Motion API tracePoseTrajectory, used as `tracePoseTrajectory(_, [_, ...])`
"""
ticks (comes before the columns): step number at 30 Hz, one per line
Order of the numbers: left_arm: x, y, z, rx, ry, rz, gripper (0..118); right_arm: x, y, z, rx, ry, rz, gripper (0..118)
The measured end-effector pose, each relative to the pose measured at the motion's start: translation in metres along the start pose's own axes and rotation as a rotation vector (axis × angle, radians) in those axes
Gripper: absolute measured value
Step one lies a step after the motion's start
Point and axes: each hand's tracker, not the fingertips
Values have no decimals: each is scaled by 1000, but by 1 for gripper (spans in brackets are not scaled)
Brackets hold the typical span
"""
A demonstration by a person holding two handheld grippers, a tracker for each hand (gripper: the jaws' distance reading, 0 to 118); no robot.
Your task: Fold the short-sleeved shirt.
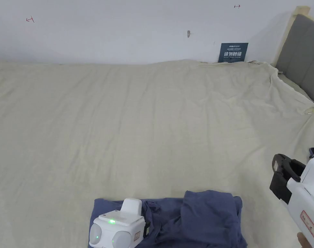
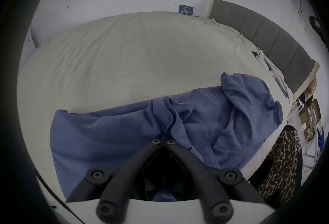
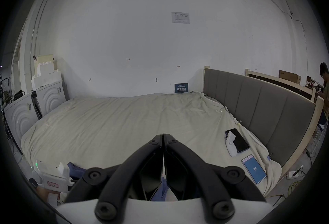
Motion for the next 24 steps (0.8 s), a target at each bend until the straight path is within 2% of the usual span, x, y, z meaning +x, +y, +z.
tracePoseTrajectory(12, [18, 7, -3, 3, -40, -30, 0, 6, -1, 1, -5, -16, -12, 0])
tracePoseTrajectory(18, [23, 15, 3, 10, -141, 50, 0, 2, -1, 2, -6, -11, -13, 0])
tracePoseTrajectory(22, [25, 20, 8, 21, -165, 40, 0, 1, 1, 6, -3, -12, -12, 0])
tracePoseTrajectory(24, [19, 24, 20, 47, -225, 69, 0, 2, 3, 7, 2, -10, -12, 0])
